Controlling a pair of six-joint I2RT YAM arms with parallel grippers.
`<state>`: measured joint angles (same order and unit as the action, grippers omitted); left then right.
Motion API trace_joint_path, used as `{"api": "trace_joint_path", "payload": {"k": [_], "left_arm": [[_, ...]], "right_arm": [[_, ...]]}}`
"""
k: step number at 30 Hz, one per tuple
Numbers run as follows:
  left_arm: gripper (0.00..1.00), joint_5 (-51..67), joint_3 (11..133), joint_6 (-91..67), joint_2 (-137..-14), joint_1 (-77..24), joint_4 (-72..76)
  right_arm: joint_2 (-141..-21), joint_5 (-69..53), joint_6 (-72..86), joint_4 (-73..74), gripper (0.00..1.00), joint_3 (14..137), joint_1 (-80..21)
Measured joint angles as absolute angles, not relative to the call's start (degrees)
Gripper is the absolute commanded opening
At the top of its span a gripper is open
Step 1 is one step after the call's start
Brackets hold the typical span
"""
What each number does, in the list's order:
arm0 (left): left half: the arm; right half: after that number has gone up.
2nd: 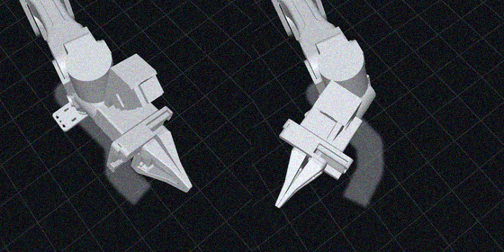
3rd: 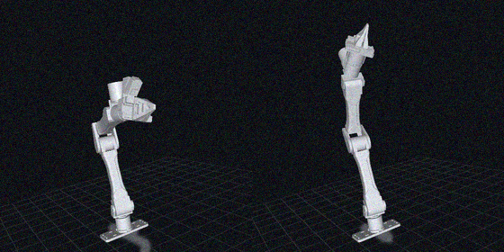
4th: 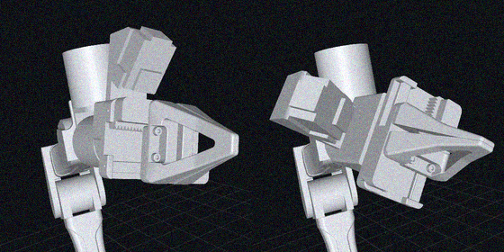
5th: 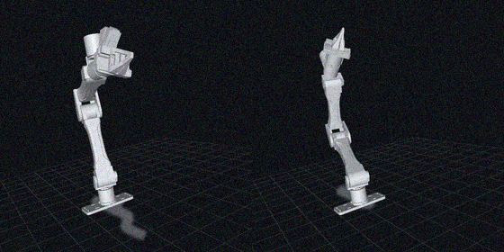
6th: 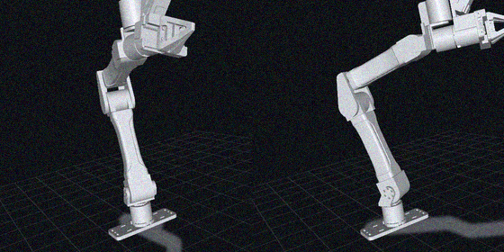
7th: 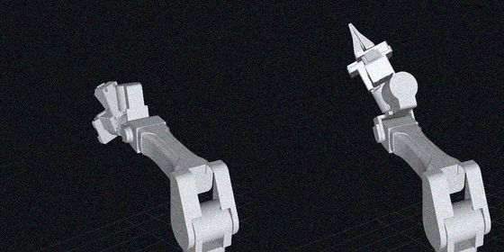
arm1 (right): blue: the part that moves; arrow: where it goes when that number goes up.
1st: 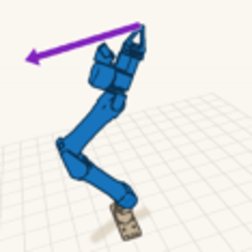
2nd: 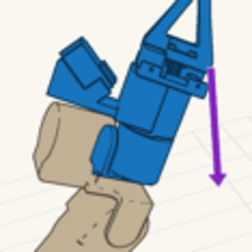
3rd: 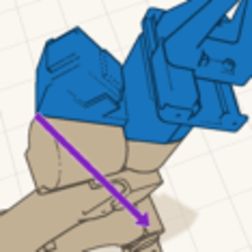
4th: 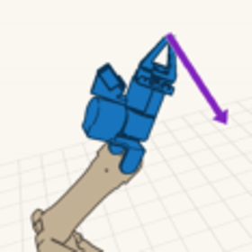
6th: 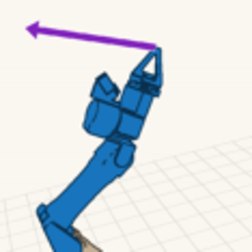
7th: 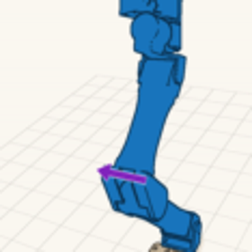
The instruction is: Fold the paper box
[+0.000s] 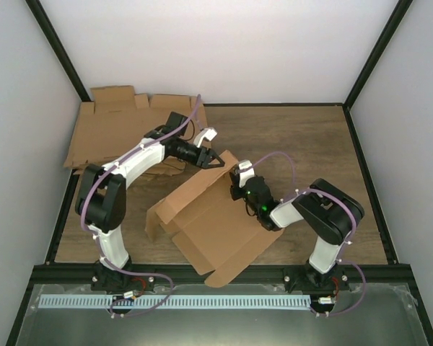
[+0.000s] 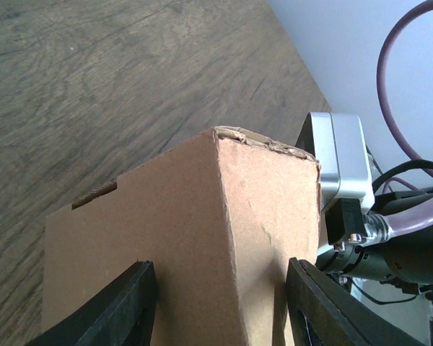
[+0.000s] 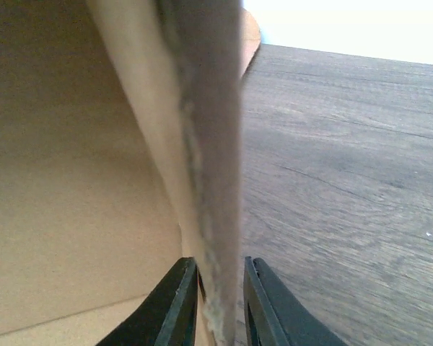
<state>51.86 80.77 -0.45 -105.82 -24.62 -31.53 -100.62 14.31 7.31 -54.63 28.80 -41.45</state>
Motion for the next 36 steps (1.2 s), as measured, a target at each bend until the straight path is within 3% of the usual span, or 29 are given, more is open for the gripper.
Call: {"api": "trace_joint_path", "payload": {"k": [18, 36], "left_arm": [[0.55, 55.61, 77.14, -4.89, -103.85, -26.92, -30.00], [0.58, 55.57, 76.18, -10.61, -103.09, -28.69, -26.28]], "right_arm": [[-94.48, 12.34, 6.74, -52.16, 0.28, 25.06, -41.45], [-91.35, 12.58, 6.92, -50.52, 0.18, 24.47, -41.41]]}}
